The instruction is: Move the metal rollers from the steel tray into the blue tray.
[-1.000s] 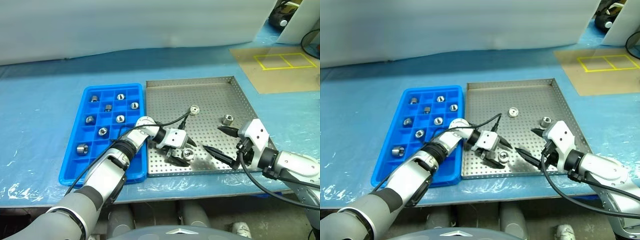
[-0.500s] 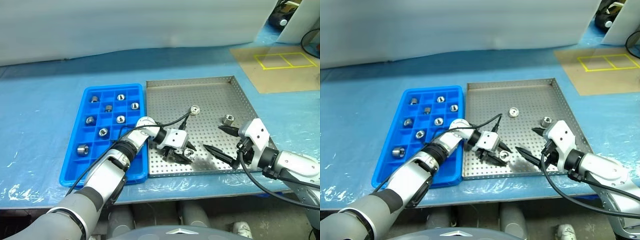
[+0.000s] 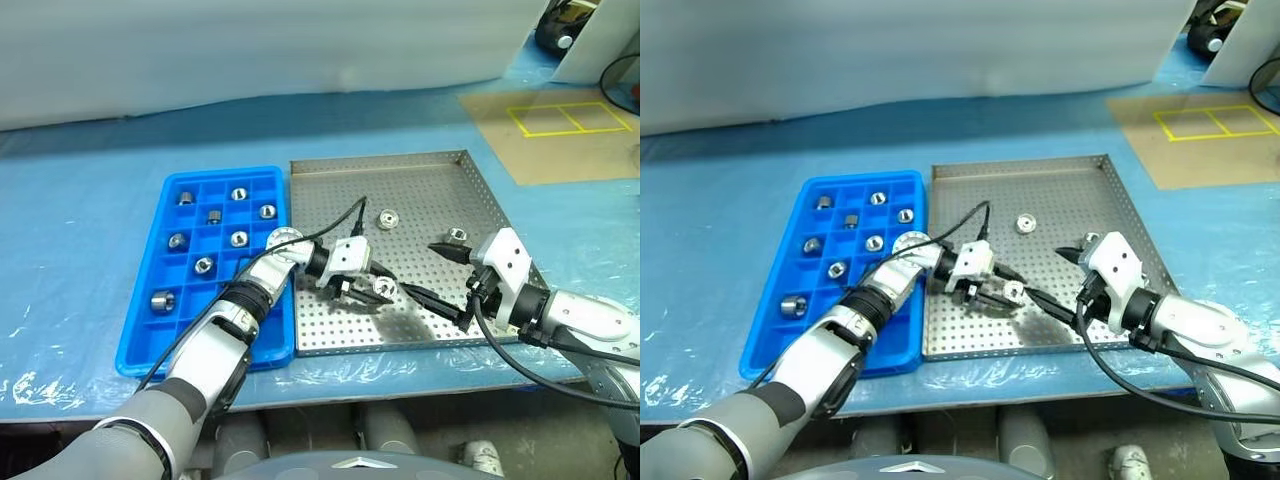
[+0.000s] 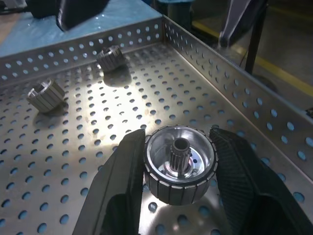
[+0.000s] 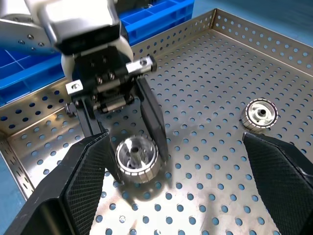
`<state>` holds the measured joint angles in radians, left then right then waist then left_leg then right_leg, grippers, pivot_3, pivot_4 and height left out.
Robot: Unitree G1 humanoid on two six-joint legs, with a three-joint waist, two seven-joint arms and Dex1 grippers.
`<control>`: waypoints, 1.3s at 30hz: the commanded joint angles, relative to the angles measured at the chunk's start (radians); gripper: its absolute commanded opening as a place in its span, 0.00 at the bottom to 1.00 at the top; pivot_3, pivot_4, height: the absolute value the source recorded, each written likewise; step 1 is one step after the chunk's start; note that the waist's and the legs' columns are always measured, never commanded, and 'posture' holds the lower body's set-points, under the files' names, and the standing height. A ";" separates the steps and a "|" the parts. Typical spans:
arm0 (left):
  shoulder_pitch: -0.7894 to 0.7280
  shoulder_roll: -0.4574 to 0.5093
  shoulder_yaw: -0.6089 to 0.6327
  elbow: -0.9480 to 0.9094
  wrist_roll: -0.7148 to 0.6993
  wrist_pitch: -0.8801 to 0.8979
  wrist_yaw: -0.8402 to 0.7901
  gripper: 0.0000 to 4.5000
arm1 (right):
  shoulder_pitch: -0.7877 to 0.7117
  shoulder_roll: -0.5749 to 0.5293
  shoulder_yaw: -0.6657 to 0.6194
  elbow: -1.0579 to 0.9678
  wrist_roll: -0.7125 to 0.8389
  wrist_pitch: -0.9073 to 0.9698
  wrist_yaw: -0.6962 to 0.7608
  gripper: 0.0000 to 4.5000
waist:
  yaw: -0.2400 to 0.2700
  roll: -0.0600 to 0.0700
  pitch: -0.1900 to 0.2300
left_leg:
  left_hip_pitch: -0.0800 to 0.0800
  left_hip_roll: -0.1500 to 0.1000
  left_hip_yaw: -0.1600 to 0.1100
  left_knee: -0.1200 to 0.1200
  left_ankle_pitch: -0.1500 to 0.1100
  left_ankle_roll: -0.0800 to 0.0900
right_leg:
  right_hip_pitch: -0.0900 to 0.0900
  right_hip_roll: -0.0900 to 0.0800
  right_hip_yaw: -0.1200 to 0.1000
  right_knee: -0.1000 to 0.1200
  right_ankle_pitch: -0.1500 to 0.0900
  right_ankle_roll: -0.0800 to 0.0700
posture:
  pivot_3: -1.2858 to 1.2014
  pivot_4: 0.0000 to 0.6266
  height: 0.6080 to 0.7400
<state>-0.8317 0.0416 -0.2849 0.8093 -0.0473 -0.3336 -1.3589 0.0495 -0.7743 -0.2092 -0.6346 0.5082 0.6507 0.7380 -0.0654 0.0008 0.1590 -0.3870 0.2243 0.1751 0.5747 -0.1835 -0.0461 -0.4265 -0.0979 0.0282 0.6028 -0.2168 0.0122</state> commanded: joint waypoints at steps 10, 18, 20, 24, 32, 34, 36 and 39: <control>0.242 0.415 0.126 -0.526 -0.148 0.357 -0.030 0.39 | -0.288 0.021 0.208 0.218 -0.055 -0.136 0.152 1.00 | 0.007 -0.002 0.002 | 0.003 0.004 0.000 -0.005 0.003 -0.004 | -0.001 0.005 -0.001 0.002 0.000 0.000 | 0.43 0.24 1.00; 0.416 0.532 0.190 -0.726 -0.180 0.407 0.083 0.39 | -0.500 0.086 0.367 0.382 -0.066 -0.229 0.386 1.00 | 0.060 -0.003 0.003 | 0.003 0.010 0.000 -0.005 0.004 -0.007 | -0.001 0.007 -0.002 0.004 0.001 -0.003 | 0.51 0.24 1.00; 0.447 0.547 0.208 -0.776 -0.192 0.424 0.121 0.39 | -0.553 0.114 0.400 0.444 -0.084 -0.262 0.424 1.00 | 0.068 -0.003 0.003 | 0.004 0.013 0.000 -0.006 0.005 -0.009 | -0.002 0.009 -0.003 0.004 0.001 -0.005 | 0.52 0.24 1.00; 0.474 0.555 0.265 -0.856 -0.238 0.491 0.207 0.39 | -0.634 0.173 0.450 0.571 -0.130 -0.334 0.484 1.00 | 0.089 -0.004 0.003 | 0.003 0.016 0.000 -0.009 0.009 -0.016 | -0.007 0.012 -0.004 0.007 0.003 -0.009 | 0.56 0.24 1.00; 0.504 0.589 0.334 -0.991 -0.349 0.619 0.264 0.39 | -0.679 0.240 0.472 0.688 -0.184 -0.414 0.528 1.00 | 0.153 -0.004 0.003 | 0.001 0.014 0.000 -0.009 0.010 -0.017 | -0.009 0.012 -0.005 0.008 0.003 -0.010 | 0.58 0.24 1.00; 0.517 0.635 0.366 -1.004 -0.367 0.630 0.244 0.39 | -0.677 0.247 0.472 0.696 -0.191 -0.423 0.532 1.00 | 0.163 -0.004 0.003 | 0.001 0.015 0.000 -0.010 0.010 -0.017 | -0.009 0.012 -0.005 0.008 0.003 -0.010 | 0.58 0.24 1.00; 0.546 0.696 0.409 -1.016 -0.389 0.641 0.213 0.39 | -0.675 0.254 0.471 0.702 -0.196 -0.427 0.536 1.00 | 0.163 -0.004 0.003 | 0.001 0.015 0.000 -0.010 0.010 -0.017 | -0.010 0.013 -0.005 0.008 0.003 -0.010 | 0.58 0.24 1.00; 0.594 0.781 0.478 -0.999 -0.416 0.637 0.166 0.39 | -0.673 0.264 0.473 0.712 -0.201 -0.436 0.541 1.00 | 0.162 -0.004 0.003 | 0.001 0.015 0.000 -0.010 0.010 -0.018 | -0.011 0.013 -0.005 0.008 0.003 -0.010 | 0.59 0.24 1.00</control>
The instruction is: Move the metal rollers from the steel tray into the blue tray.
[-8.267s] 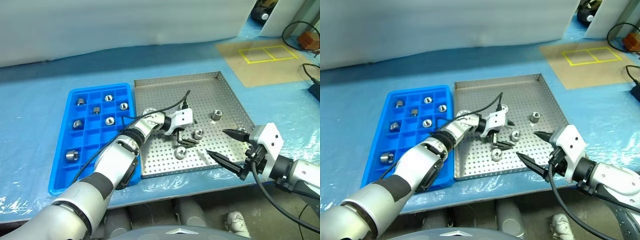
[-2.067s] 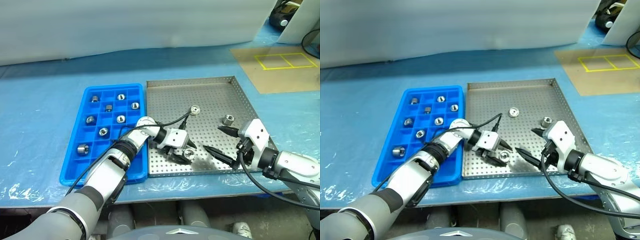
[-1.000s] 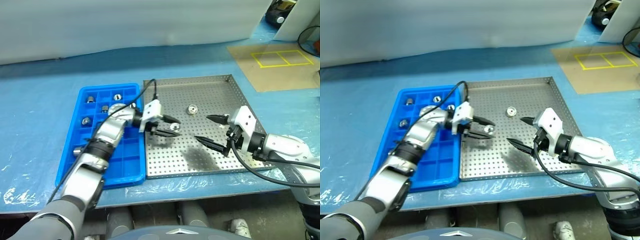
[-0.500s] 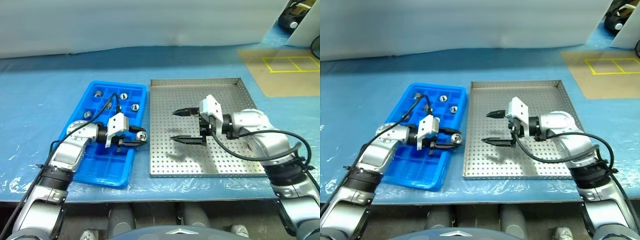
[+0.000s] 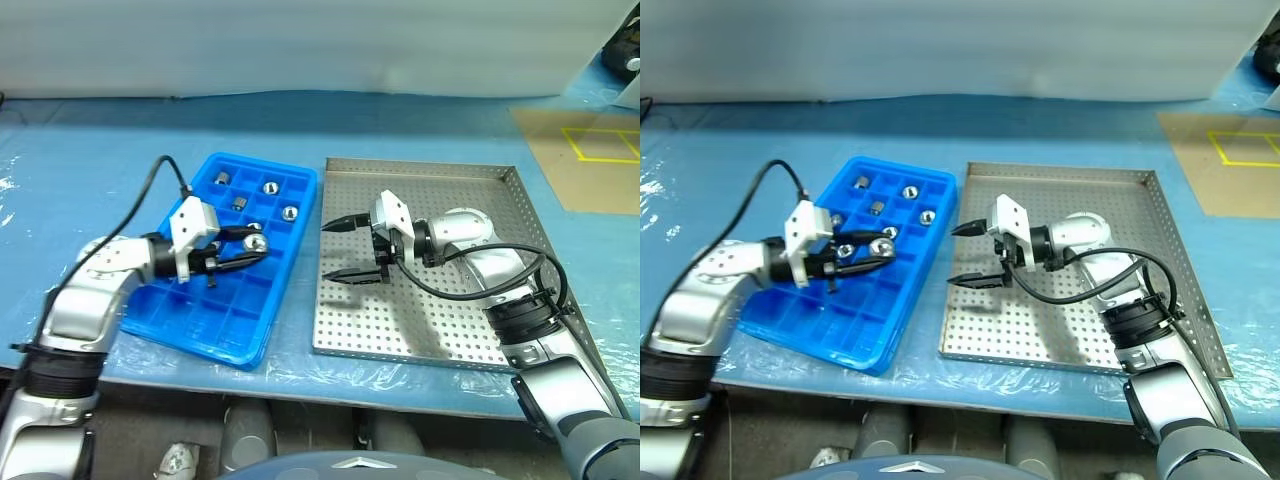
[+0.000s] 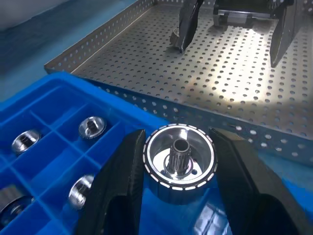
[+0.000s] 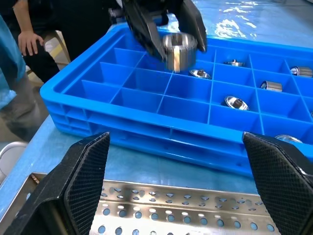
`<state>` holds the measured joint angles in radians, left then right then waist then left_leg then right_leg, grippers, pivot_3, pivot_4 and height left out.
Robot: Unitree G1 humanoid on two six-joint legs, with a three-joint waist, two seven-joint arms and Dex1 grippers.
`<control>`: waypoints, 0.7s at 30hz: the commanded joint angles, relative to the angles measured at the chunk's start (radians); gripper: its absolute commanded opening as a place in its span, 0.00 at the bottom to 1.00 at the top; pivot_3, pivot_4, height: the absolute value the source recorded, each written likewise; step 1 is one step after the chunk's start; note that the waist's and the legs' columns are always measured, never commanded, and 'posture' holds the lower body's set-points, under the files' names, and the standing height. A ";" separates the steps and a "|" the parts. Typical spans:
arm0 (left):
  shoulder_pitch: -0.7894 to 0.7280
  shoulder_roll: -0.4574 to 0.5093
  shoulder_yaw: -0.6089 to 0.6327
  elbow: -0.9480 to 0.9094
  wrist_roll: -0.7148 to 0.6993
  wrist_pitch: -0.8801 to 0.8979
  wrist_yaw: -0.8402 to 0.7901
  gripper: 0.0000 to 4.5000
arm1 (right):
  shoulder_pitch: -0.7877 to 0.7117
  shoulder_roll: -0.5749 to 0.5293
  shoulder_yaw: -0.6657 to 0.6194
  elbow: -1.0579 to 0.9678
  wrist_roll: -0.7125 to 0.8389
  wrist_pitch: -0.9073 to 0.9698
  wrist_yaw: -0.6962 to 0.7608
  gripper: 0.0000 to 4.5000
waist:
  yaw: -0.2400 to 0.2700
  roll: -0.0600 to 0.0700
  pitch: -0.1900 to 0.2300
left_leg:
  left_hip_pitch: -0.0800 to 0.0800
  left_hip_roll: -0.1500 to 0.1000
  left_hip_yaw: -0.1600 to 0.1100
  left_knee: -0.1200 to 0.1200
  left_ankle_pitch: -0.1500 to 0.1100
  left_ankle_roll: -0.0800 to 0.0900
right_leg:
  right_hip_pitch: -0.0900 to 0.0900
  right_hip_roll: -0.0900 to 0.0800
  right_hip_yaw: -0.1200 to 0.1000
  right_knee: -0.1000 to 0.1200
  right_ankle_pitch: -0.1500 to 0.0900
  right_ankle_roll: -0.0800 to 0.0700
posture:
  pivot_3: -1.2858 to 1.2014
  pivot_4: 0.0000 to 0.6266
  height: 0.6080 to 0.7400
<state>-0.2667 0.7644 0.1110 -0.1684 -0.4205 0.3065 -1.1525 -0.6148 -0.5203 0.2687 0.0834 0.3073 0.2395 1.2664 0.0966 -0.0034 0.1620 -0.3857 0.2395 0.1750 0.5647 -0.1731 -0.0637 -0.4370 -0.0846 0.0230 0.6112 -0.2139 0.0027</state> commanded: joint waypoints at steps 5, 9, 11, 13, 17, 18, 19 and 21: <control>0.085 0.137 0.141 0.058 -0.014 -0.052 -0.066 0.39 | -0.029 0.036 0.001 0.032 -0.015 -0.046 0.026 1.00 | 0.008 0.000 0.000 | 0.000 0.000 0.000 0.000 0.000 0.000 | 0.000 0.000 0.000 0.000 0.000 0.000 | 0.60 0.24 1.00; 0.092 0.139 0.134 0.132 0.046 -0.124 -0.028 0.39 | -0.052 0.052 0.000 0.057 -0.025 -0.058 0.037 1.00 | 0.011 0.000 0.000 | 0.000 0.000 0.000 0.001 0.000 0.000 | 0.000 -0.001 -0.001 0.002 0.000 0.000 | 0.60 0.24 1.00; 0.100 0.140 0.130 0.148 0.061 -0.146 -0.021 0.39 | -0.054 0.055 -0.003 0.063 -0.029 -0.062 0.042 1.00 | 0.013 -0.001 0.000 | 0.000 0.000 0.000 0.001 0.000 -0.001 | 0.000 -0.001 -0.001 0.003 0.000 0.000 | 0.60 0.24 1.00; 0.110 0.139 0.130 0.149 0.063 -0.153 -0.019 0.39 | -0.053 0.054 -0.006 0.063 -0.031 -0.064 0.045 1.00 | 0.014 -0.001 0.000 | 0.000 0.000 -0.001 0.001 0.000 -0.001 | 0.000 -0.001 -0.001 0.003 0.000 0.000 | 0.60 0.24 1.00; 0.125 0.138 0.112 0.187 0.099 -0.198 -0.011 0.39 | -0.046 0.053 -0.011 0.057 -0.036 -0.064 0.037 1.00 | 0.014 -0.001 0.000 | 0.000 0.000 -0.001 0.001 0.001 -0.001 | -0.001 -0.001 -0.001 0.003 0.000 0.000 | 0.59 0.24 1.00; 0.126 0.139 0.105 0.192 0.105 -0.205 -0.014 0.39 | -0.044 0.052 -0.013 0.054 -0.036 -0.063 0.036 1.00 | 0.014 -0.001 0.000 | 0.000 0.000 -0.001 0.001 0.001 -0.001 | -0.001 -0.001 -0.001 0.004 0.000 -0.001 | 0.59 0.24 1.00; 0.127 0.140 0.100 0.195 0.110 -0.212 -0.017 0.39 | -0.042 0.051 -0.014 0.052 -0.036 -0.062 0.035 1.00 | 0.014 -0.001 0.000 | 0.000 0.000 -0.001 0.001 0.001 -0.001 | -0.001 -0.001 -0.001 0.004 0.000 -0.001 | 0.59 0.24 1.00; 0.124 0.146 0.093 0.217 0.125 -0.234 -0.023 0.39 | -0.038 0.047 -0.016 0.045 -0.035 -0.058 0.035 1.00 | 0.014 -0.001 0.000 | 0.000 0.000 -0.001 0.001 0.001 -0.001 | -0.001 -0.001 -0.001 0.004 0.000 -0.001 | 0.59 0.24 1.00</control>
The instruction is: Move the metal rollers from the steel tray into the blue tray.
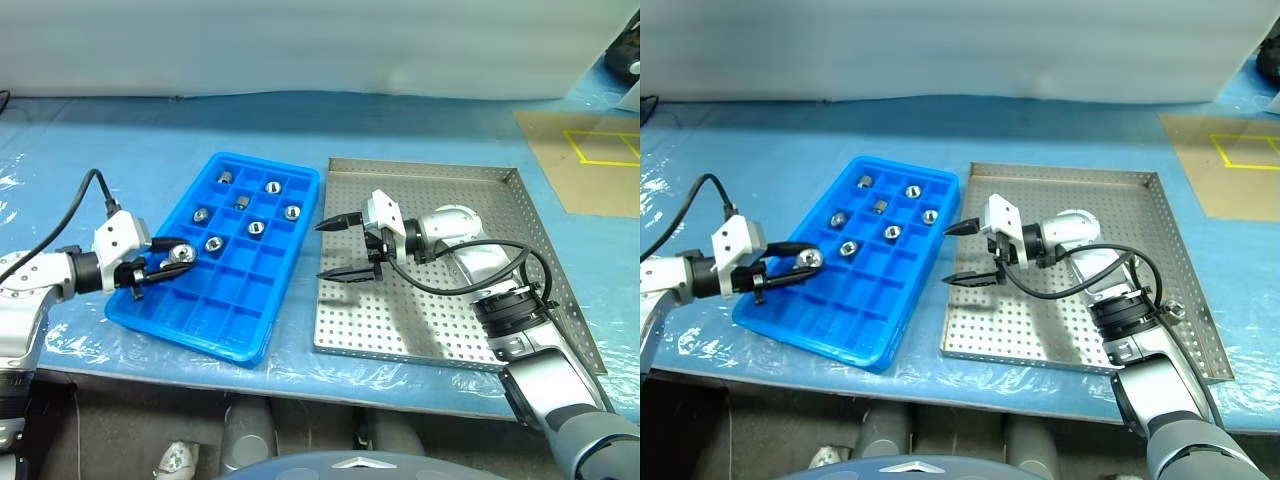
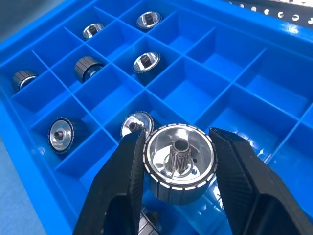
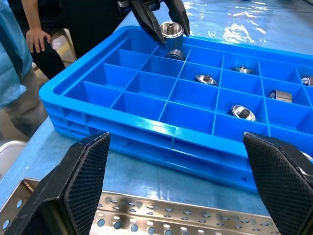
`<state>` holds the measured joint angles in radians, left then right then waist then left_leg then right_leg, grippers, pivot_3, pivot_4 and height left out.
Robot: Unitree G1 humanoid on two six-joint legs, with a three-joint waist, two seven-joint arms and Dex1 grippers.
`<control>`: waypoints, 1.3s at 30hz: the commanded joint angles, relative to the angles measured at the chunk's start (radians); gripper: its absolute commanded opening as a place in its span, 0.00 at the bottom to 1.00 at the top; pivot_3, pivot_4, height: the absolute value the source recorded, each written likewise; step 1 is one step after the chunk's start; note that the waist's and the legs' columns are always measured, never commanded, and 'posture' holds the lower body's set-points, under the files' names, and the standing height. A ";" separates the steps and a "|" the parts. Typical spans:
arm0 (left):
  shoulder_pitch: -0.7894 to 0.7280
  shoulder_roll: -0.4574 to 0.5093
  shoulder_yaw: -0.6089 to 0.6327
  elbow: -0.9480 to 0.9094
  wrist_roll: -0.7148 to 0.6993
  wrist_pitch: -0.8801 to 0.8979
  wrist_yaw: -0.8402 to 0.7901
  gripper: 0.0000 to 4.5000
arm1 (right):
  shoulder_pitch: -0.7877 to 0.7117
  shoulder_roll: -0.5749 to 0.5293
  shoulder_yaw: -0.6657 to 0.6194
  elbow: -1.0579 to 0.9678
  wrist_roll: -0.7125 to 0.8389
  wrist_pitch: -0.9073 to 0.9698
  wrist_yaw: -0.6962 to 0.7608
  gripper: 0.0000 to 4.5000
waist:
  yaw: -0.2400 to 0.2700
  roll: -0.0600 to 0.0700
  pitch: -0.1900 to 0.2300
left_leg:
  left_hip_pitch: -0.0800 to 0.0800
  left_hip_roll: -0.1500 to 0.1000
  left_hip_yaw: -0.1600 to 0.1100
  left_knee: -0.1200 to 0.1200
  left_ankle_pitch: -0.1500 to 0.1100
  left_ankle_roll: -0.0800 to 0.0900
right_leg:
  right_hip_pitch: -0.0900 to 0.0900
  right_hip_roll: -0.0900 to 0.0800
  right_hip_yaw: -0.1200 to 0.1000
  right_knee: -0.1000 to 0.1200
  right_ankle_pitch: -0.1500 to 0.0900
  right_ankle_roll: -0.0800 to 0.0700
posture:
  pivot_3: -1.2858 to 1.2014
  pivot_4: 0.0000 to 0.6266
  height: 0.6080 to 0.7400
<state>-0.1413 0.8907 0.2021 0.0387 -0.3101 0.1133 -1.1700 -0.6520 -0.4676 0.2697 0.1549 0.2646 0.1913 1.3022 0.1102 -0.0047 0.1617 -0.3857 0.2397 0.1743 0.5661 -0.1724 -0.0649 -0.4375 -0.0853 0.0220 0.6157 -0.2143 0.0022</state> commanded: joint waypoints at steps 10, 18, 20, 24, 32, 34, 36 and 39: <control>0.047 0.059 0.053 -0.048 -0.058 0.029 -0.040 0.39 | 0.018 -0.014 -0.020 -0.041 0.002 -0.008 -0.013 1.00 | -0.004 -0.001 0.000 | 0.001 0.000 0.000 0.001 0.001 -0.001 | -0.001 0.000 0.001 0.003 0.000 0.000 | 0.58 0.24 1.00; 0.208 0.104 0.088 -0.174 -0.078 0.074 -0.076 0.39 | 0.021 -0.012 -0.018 -0.033 -0.004 -0.016 -0.014 1.00 | -0.004 -0.003 0.000 | 0.001 0.001 0.000 0.000 0.001 -0.001 | -0.001 0.000 0.000 0.003 -0.001 -0.002 | 0.59 0.24 1.00; 0.208 0.100 0.087 -0.159 -0.074 0.079 -0.060 0.39 | 0.017 -0.007 -0.015 -0.028 -0.006 -0.020 -0.014 1.00 | -0.004 -0.003 0.000 | 0.001 0.001 0.000 0.000 0.001 -0.001 | -0.001 0.000 0.000 0.003 -0.001 -0.002 | 0.59 0.24 1.00; 0.220 0.100 0.076 -0.137 -0.040 0.065 -0.037 0.39 | 0.011 -0.003 -0.014 -0.021 -0.008 -0.021 -0.013 1.00 | -0.003 -0.003 0.000 | 0.001 0.001 0.000 0.000 0.001 -0.001 | -0.001 0.000 0.000 0.004 -0.001 -0.002 | 0.59 0.24 1.00; 0.239 0.094 0.065 -0.145 -0.054 0.079 -0.060 0.75 | 0.008 -0.002 -0.017 -0.017 -0.012 -0.026 -0.014 1.00 | -0.004 -0.004 0.000 | 0.001 0.001 0.000 0.000 0.001 -0.001 | -0.001 0.001 0.001 0.004 -0.001 -0.002 | 0.59 0.24 1.00; 0.232 0.095 0.059 -0.136 -0.044 0.075 -0.055 0.81 | 0.008 -0.002 -0.019 -0.017 -0.013 -0.026 -0.015 1.00 | -0.005 -0.004 0.000 | 0.002 0.001 0.000 0.000 0.001 -0.001 | -0.001 0.001 0.001 0.004 -0.001 -0.002 | 0.59 0.24 1.00; 0.212 0.092 0.056 -0.124 -0.036 0.070 -0.041 0.81 | 0.008 -0.002 -0.020 -0.017 -0.013 -0.026 -0.017 1.00 | -0.004 -0.004 0.000 | 0.002 0.001 0.000 0.000 0.001 -0.001 | -0.001 0.002 0.001 0.004 -0.001 -0.002 | 0.59 0.24 1.00; 0.203 0.084 0.054 -0.143 -0.051 0.081 -0.040 0.81 | 0.009 -0.001 -0.022 -0.017 -0.014 -0.025 -0.021 1.00 | -0.004 -0.004 0.000 | 0.002 0.002 0.000 0.000 0.001 -0.002 | -0.001 0.002 0.001 0.004 -0.001 -0.002 | 0.59 0.24 1.00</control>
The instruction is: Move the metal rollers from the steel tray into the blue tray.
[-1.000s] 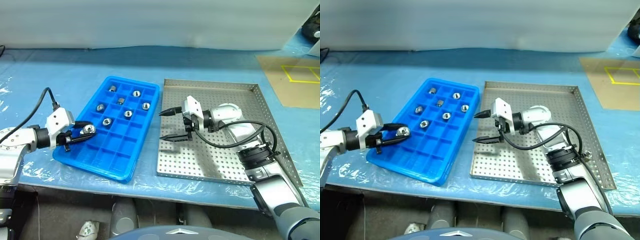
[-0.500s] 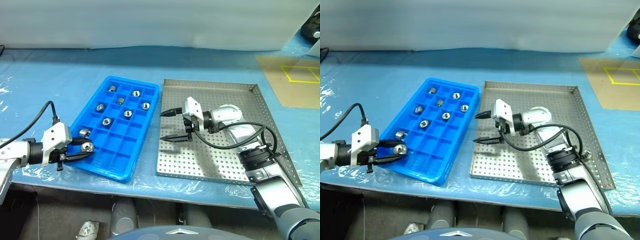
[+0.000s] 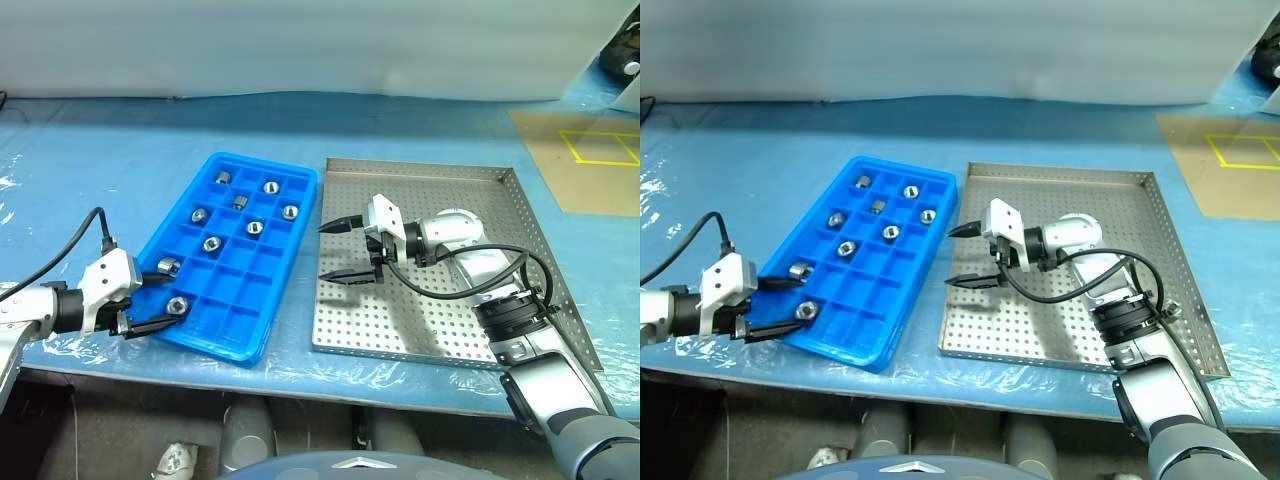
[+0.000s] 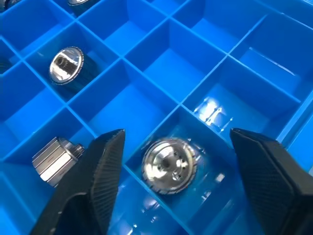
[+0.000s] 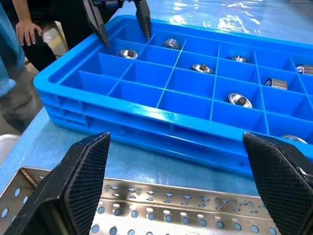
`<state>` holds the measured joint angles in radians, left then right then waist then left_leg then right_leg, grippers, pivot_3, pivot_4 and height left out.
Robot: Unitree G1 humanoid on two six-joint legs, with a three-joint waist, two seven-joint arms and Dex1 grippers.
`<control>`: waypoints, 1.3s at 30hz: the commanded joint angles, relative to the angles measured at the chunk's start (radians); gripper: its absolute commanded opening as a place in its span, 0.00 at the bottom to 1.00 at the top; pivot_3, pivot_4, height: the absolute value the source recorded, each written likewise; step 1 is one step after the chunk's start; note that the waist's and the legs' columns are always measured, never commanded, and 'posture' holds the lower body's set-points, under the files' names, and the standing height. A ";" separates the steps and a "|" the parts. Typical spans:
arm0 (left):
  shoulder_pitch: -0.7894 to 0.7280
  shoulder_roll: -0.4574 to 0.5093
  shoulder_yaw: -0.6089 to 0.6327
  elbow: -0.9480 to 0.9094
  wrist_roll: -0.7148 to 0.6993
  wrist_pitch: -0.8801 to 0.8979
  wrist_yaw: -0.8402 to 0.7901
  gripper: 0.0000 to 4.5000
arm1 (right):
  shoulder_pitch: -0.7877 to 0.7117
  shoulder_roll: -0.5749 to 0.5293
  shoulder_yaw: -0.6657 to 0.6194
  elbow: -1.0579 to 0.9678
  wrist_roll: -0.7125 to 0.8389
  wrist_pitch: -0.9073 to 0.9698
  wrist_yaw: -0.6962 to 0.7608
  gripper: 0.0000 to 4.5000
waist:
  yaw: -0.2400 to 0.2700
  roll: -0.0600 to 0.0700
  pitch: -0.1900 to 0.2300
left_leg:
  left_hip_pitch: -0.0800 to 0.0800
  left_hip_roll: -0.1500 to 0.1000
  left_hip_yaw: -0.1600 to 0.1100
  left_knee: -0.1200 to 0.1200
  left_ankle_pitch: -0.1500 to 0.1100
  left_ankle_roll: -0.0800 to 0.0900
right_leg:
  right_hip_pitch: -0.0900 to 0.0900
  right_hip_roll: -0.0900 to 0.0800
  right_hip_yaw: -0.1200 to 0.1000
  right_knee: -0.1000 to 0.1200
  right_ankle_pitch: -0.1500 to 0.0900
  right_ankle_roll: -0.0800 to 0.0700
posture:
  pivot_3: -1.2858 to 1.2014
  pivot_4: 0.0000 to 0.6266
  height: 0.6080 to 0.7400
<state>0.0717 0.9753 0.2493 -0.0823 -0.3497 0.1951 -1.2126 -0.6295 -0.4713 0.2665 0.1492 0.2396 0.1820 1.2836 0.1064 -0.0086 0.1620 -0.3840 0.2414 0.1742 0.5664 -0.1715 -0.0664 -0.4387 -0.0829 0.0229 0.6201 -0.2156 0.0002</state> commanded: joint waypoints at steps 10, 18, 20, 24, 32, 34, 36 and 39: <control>-0.060 -0.018 -0.057 -0.036 0.010 -0.062 -0.001 0.81 | 0.006 -0.012 -0.026 -0.036 0.014 -0.004 -0.015 1.00 | -0.001 0.000 0.000 | 0.000 0.000 0.000 0.000 0.000 0.000 | 0.000 0.001 0.000 0.000 0.000 0.000 | 0.58 0.24 1.00; -0.168 -0.066 -0.133 -0.009 0.003 -0.064 -0.023 0.81 | 0.017 -0.018 -0.032 -0.054 0.016 0.005 -0.033 1.00 | -0.005 0.000 0.000 | 0.001 0.000 0.000 0.002 0.001 -0.002 | 0.000 0.002 0.001 0.003 0.000 0.000 | 0.56 0.24 1.00; -0.202 -0.084 -0.159 -0.013 -0.008 -0.051 -0.031 0.81 | 0.029 -0.023 -0.033 -0.067 0.015 0.008 -0.036 1.00 | -0.004 0.000 0.000 | 0.001 0.001 0.000 0.002 0.002 -0.003 | 0.000 0.002 0.001 0.003 0.000 0.000 | 0.56 0.24 1.00; -0.241 -0.115 -0.240 0.018 0.038 -0.105 -0.060 0.81 | 0.035 -0.030 -0.038 -0.079 0.016 0.016 -0.043 1.00 | -0.004 0.000 0.000 | 0.001 0.001 0.000 0.002 0.003 -0.005 | 0.000 0.003 0.001 0.003 0.000 0.000 | 0.55 0.24 1.00; -0.323 -0.201 -0.385 0.058 0.099 -0.168 -0.095 0.81 | 0.056 -0.049 -0.048 -0.113 0.022 0.036 -0.064 1.00 | -0.008 0.000 0.000 | 0.001 0.001 0.000 0.002 0.003 -0.005 | 0.000 0.003 0.001 0.004 0.000 0.000 | 0.54 0.24 1.00; -0.335 -0.218 -0.400 0.062 0.102 -0.168 -0.097 0.81 | 0.062 -0.051 -0.049 -0.122 0.022 0.041 -0.070 1.00 | -0.009 0.000 0.000 | 0.001 0.000 0.000 0.003 0.003 -0.005 | 0.001 0.003 0.002 0.004 0.000 0.000 | 0.54 0.24 1.00; -0.343 -0.235 -0.420 0.082 0.120 -0.189 -0.102 0.81 | 0.068 -0.055 -0.051 -0.132 0.022 0.047 -0.076 1.00 | -0.008 0.000 0.000 | 0.001 0.000 0.000 0.004 0.003 -0.005 | 0.001 0.002 0.002 0.003 0.000 0.000 | 0.53 0.24 1.00; -0.359 -0.262 -0.430 0.107 0.132 -0.200 -0.097 0.81 | 0.081 -0.065 -0.056 -0.146 0.023 0.053 -0.082 1.00 | -0.007 0.000 0.000 | 0.001 0.000 0.000 0.004 0.003 -0.005 | 0.001 0.002 0.002 0.003 0.000 0.000 | 0.53 0.24 1.00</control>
<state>-0.2777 0.7257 -0.1587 0.0285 -0.2188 0.0116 -1.3037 -0.5556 -0.5235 0.2446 0.0485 0.2398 0.2315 1.2050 0.0997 -0.0091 0.1617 -0.3832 0.2410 0.1738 0.5705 -0.1687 -0.0710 -0.4369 -0.0810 0.0248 0.6232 -0.2155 0.0001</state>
